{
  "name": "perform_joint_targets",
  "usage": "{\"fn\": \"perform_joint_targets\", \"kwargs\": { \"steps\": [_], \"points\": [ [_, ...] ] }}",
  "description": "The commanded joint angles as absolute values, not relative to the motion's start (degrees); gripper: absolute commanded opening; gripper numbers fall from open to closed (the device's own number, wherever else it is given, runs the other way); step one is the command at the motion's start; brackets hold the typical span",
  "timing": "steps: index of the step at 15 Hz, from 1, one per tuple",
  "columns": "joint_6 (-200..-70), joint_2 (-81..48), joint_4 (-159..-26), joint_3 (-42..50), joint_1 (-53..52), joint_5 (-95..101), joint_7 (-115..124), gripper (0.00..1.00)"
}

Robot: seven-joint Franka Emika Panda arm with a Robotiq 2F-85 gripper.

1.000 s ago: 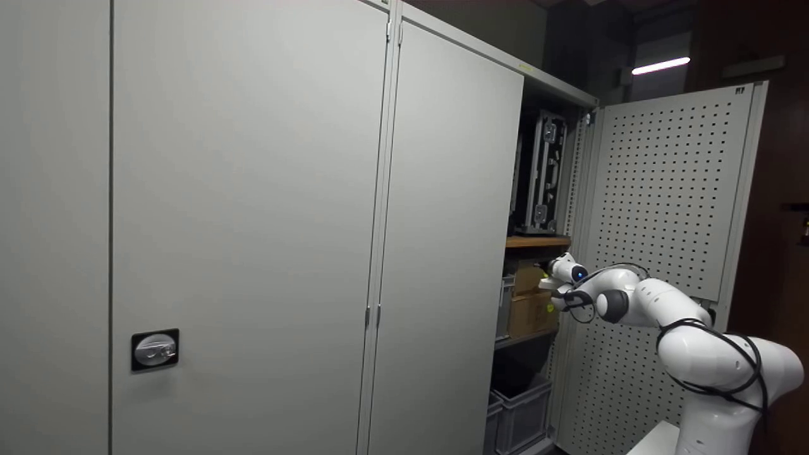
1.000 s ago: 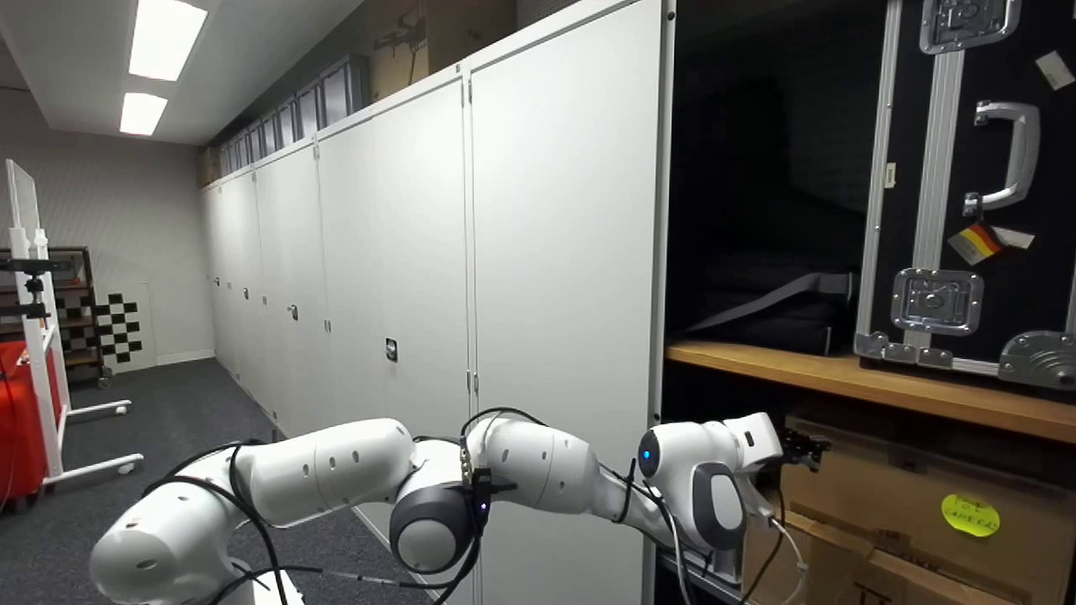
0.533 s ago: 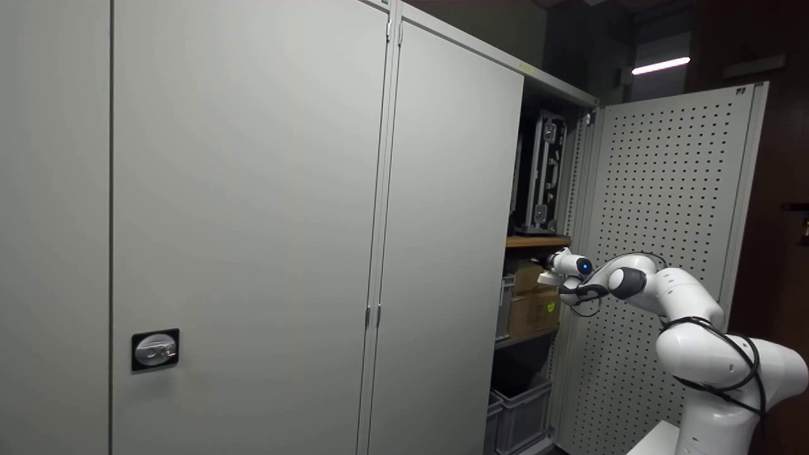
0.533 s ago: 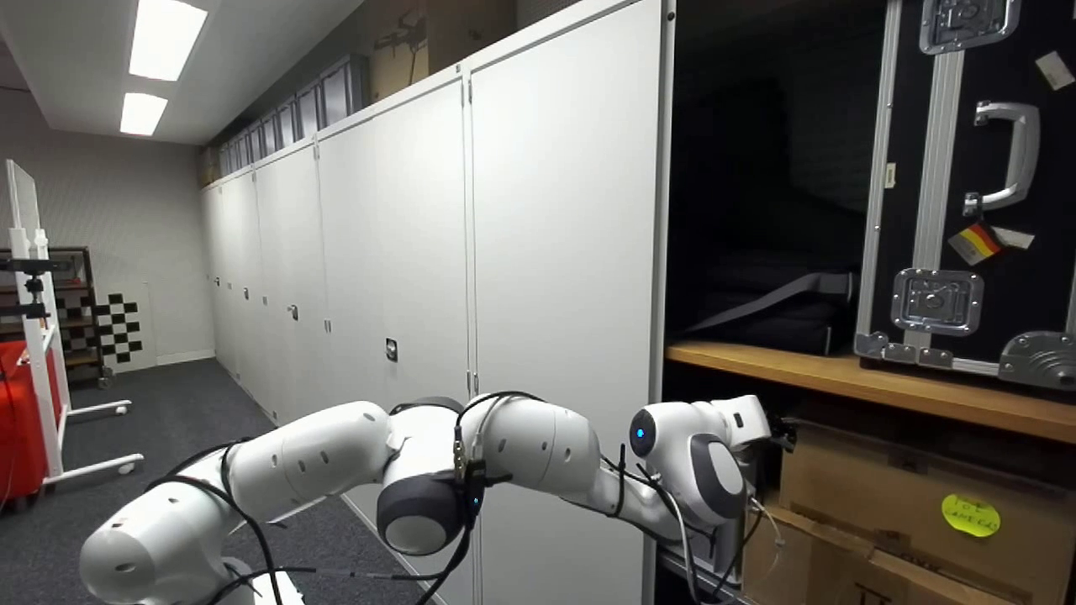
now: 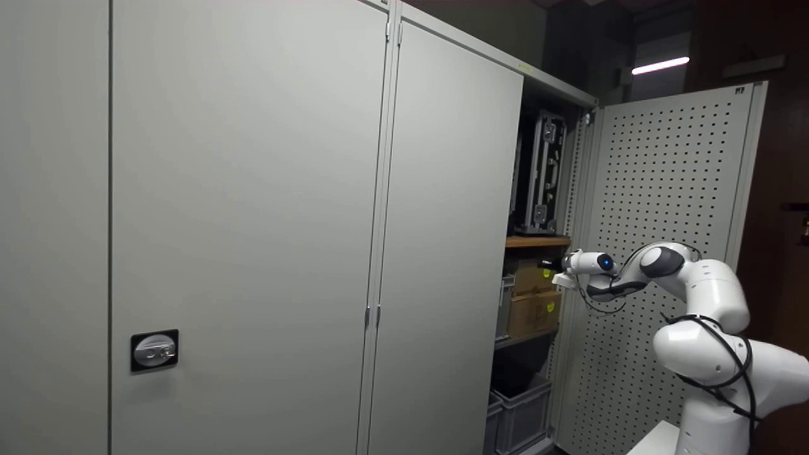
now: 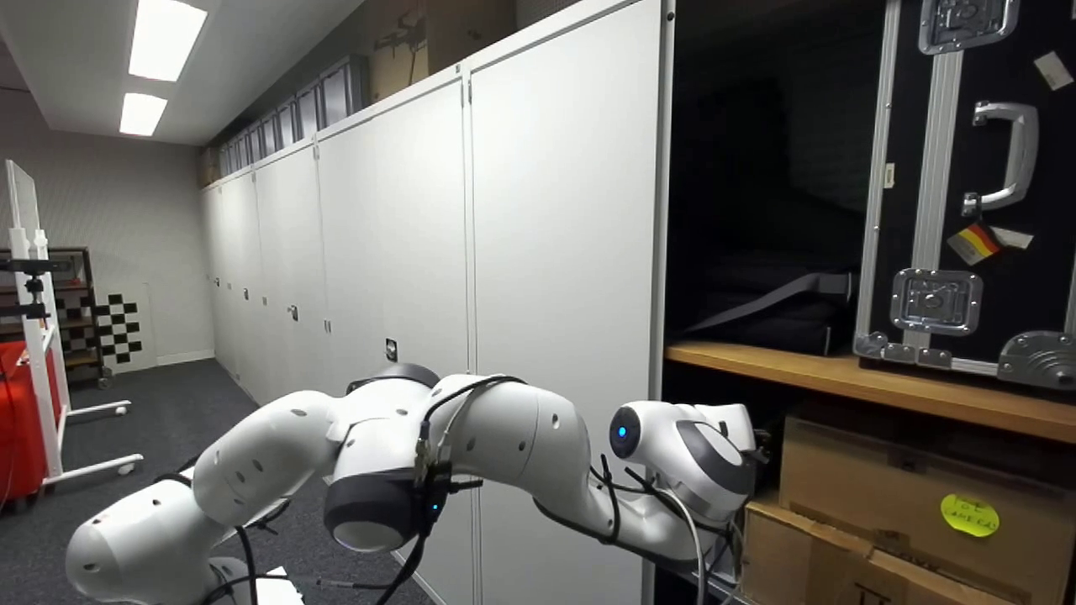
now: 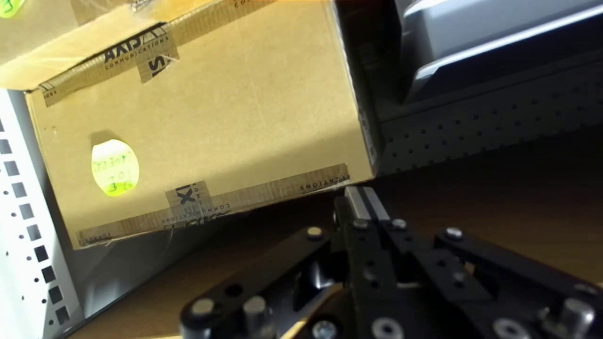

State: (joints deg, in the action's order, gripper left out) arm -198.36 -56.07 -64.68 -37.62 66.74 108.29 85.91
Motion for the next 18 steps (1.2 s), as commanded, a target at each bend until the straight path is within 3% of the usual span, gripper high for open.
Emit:
{"fn": "perform_joint_targets", "kwargs": {
  "steps": [1, 6, 15, 18],
  "points": [
    [-198.4, -48.8, -78.5, -47.0, 77.6, 123.5, 98.0, 0.0],
    [-198.5, -45.8, -92.6, -62.3, 93.2, 136.0, 109.1, 0.0],
    [-198.5, -45.3, -122.3, -93.0, 126.6, 137.8, 121.1, 0.0],
    [-198.4, -45.6, -126.8, -98.2, 130.9, 138.5, 126.0, 0.0]
  ]
}}
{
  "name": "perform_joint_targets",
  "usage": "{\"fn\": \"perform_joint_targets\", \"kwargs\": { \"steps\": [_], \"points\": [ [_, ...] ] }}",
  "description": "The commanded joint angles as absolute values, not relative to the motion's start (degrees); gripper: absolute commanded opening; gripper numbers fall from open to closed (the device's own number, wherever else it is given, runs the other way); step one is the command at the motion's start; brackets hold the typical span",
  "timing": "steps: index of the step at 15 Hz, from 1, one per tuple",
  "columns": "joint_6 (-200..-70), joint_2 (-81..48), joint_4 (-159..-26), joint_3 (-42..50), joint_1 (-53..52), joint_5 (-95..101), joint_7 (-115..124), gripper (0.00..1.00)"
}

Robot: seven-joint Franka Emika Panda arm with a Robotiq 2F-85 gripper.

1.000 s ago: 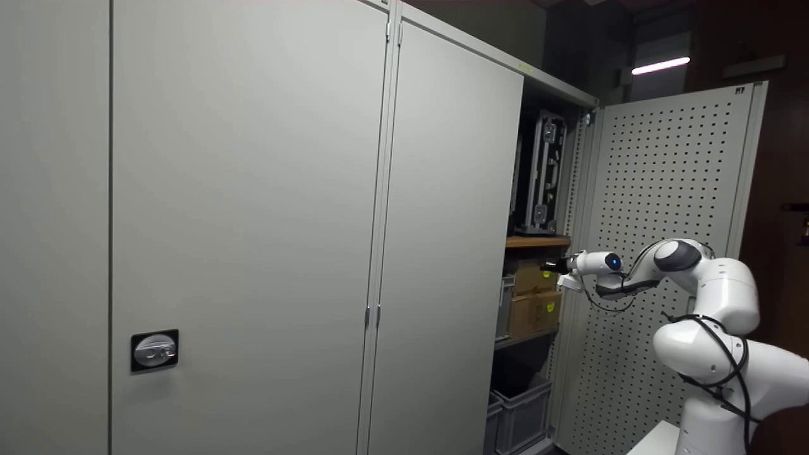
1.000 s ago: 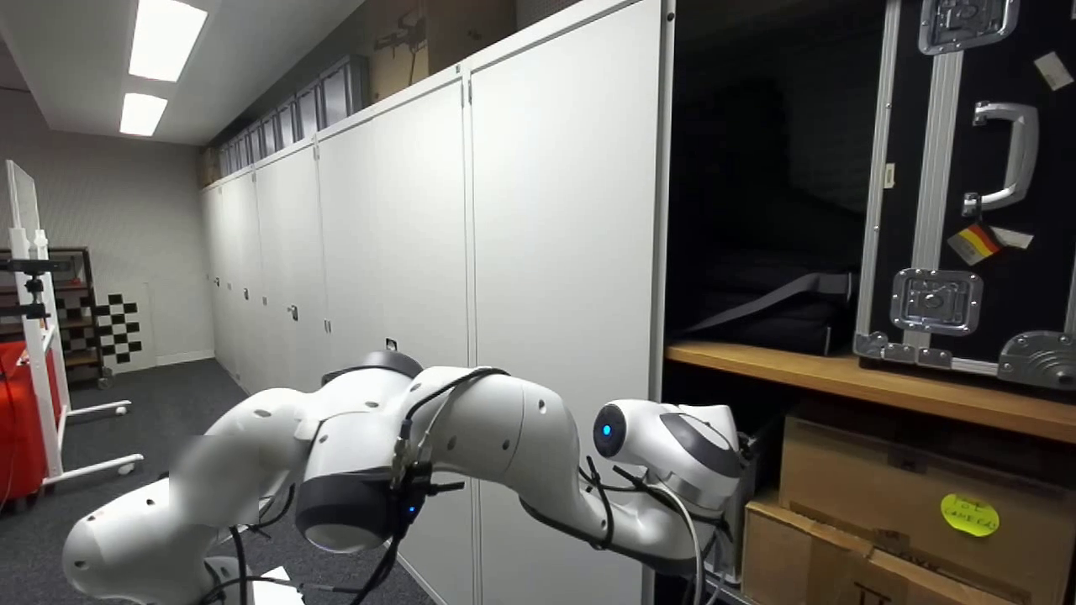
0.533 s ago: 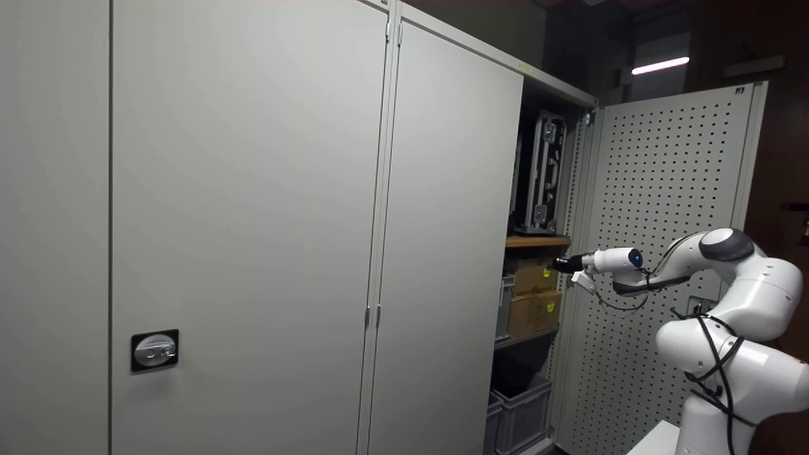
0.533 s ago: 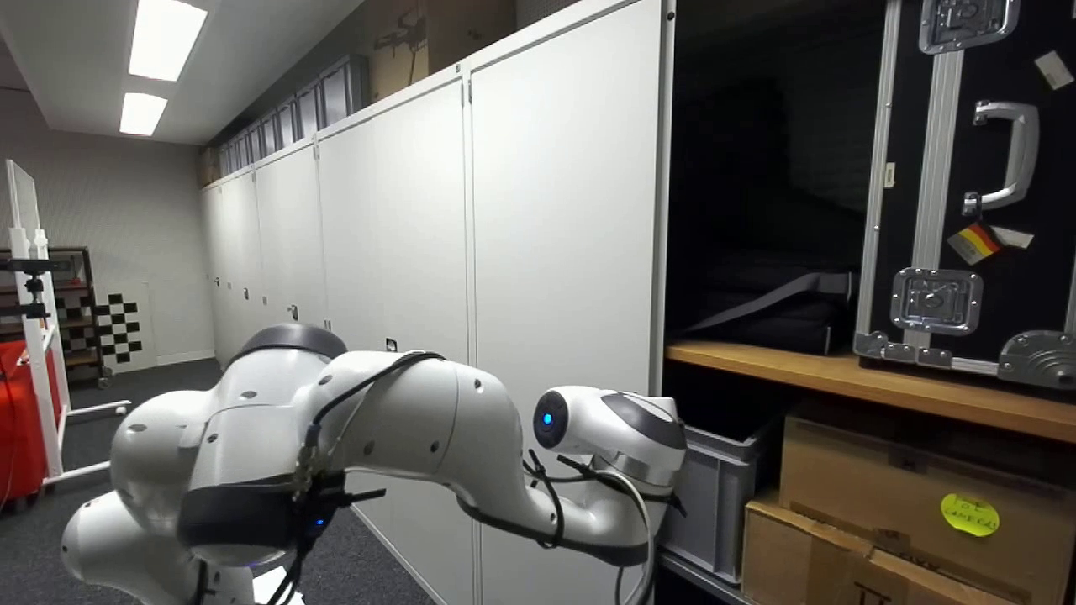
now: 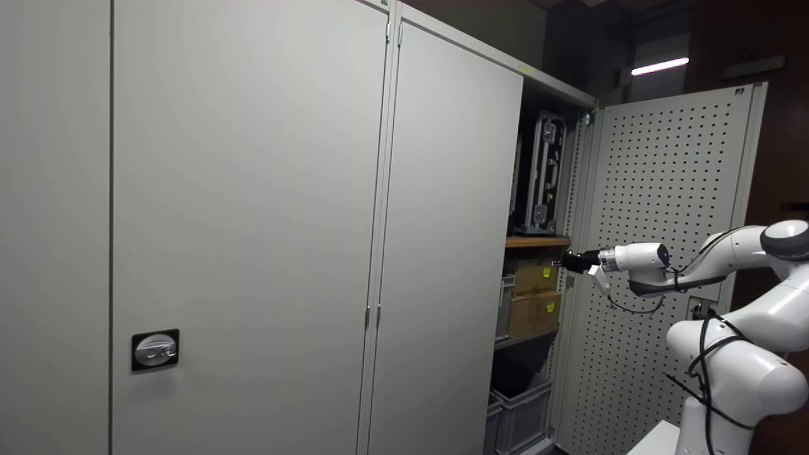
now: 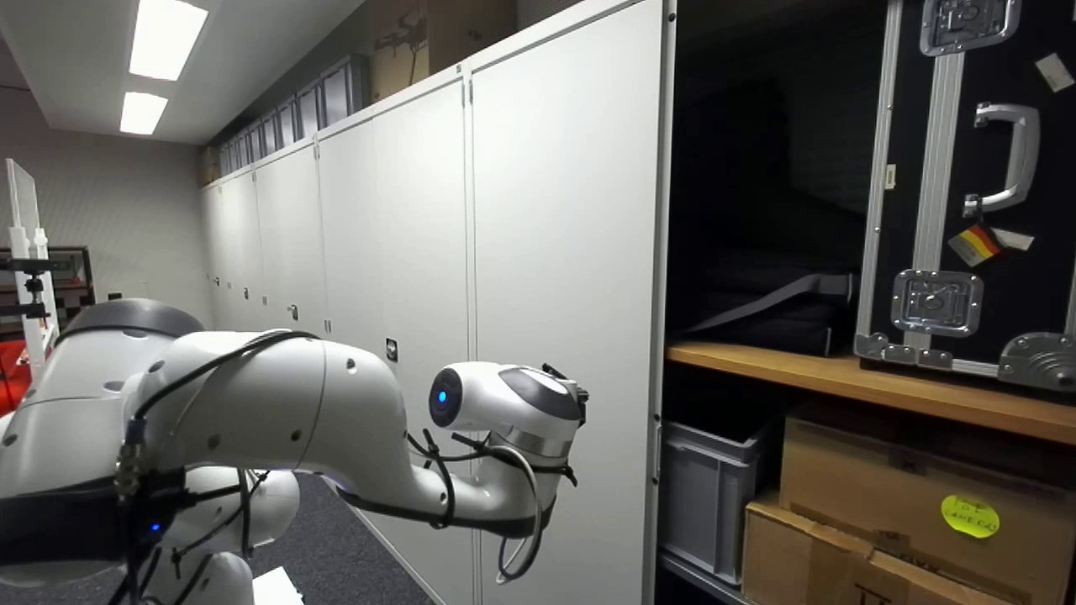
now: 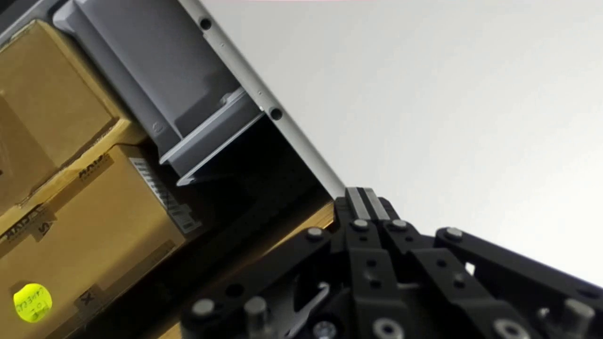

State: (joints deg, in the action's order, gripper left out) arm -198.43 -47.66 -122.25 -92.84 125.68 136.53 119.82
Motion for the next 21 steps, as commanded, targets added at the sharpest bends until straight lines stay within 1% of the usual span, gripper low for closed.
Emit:
{"fn": "perform_joint_targets", "kwargs": {
  "steps": [1, 4, 7, 17, 18, 21],
  "points": [
    [-198.4, -45.7, -127.8, -99.2, 131.6, 138.9, 127.1, 0.0],
    [-198.4, -45.7, -129.8, -101.0, 131.5, 140.6, 130.9, 0.0],
    [-198.4, -46.3, -131.4, -101.8, 128.9, 143.4, 135.7, 0.0],
    [-198.4, -46.5, -133.3, -102.2, 114.7, 151.6, 154.3, 0.0],
    [-198.4, -45.7, -134.5, -101.2, 114.2, 146.9, 149.3, 0.0],
    [-198.3, -45.4, -135.4, -101.8, 112.4, 145.7, 149.2, 0.0]
  ]
}}
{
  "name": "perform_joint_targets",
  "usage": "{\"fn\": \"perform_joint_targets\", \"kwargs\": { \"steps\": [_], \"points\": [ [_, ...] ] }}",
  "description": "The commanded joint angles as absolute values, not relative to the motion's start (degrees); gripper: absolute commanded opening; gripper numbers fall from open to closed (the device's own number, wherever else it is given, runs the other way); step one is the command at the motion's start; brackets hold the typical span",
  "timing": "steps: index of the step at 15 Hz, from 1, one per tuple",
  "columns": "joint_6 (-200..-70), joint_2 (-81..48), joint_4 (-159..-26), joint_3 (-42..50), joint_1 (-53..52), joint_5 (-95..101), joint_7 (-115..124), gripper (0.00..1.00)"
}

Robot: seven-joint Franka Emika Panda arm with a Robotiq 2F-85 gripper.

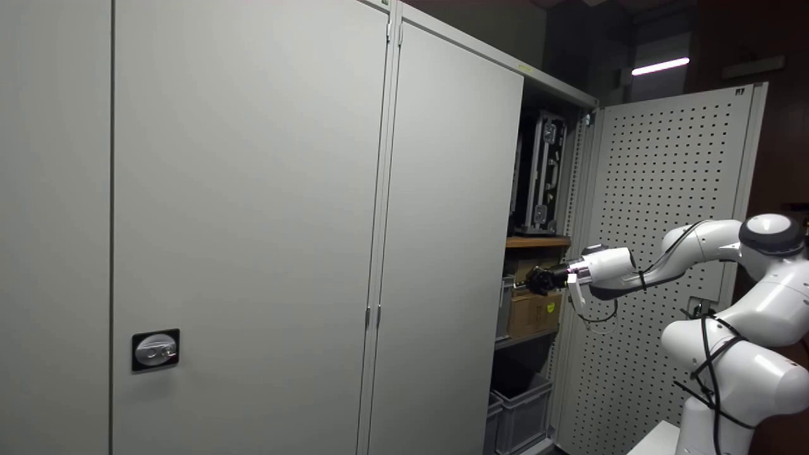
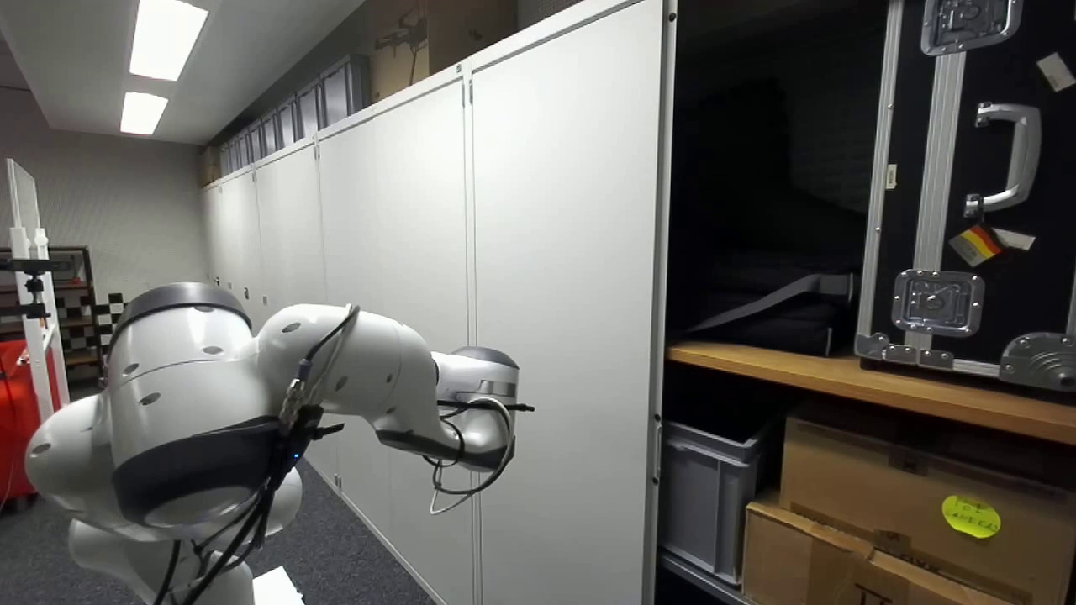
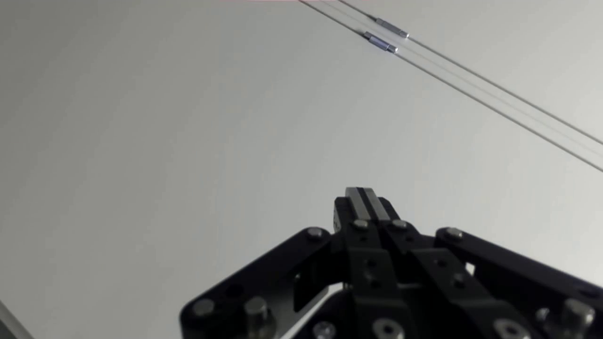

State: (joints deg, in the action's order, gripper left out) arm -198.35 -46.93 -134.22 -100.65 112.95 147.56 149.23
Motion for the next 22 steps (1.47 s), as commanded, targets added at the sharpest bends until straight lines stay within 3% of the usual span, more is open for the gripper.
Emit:
{"fn": "perform_joint_targets", "kwargs": {
  "steps": [1, 9, 10, 11, 12, 14, 15, 22],
  "points": [
    [-198.3, -45.3, -135.8, -102.0, 111.8, 145.1, 149.2, 0.0],
    [-198.3, -43.6, -137.1, -104.3, 110.0, 141.8, 149.2, 0.0],
    [-198.3, -43.6, -137.0, -104.6, 110.0, 142.0, 149.2, 0.26],
    [-198.3, -45.2, -136.7, -103.0, 109.1, 143.0, 149.2, 0.27],
    [-198.3, -45.0, -136.7, -103.0, 109.1, 143.0, 149.2, 0.07],
    [-198.3, -45.0, -136.7, -102.8, 109.1, 143.0, 149.2, 0.25],
    [-198.3, -45.0, -136.7, -102.7, 109.1, 143.0, 149.2, 0.27],
    [-198.3, -45.0, -136.7, -102.5, 109.1, 143.0, 149.2, 0.27]
  ]
}}
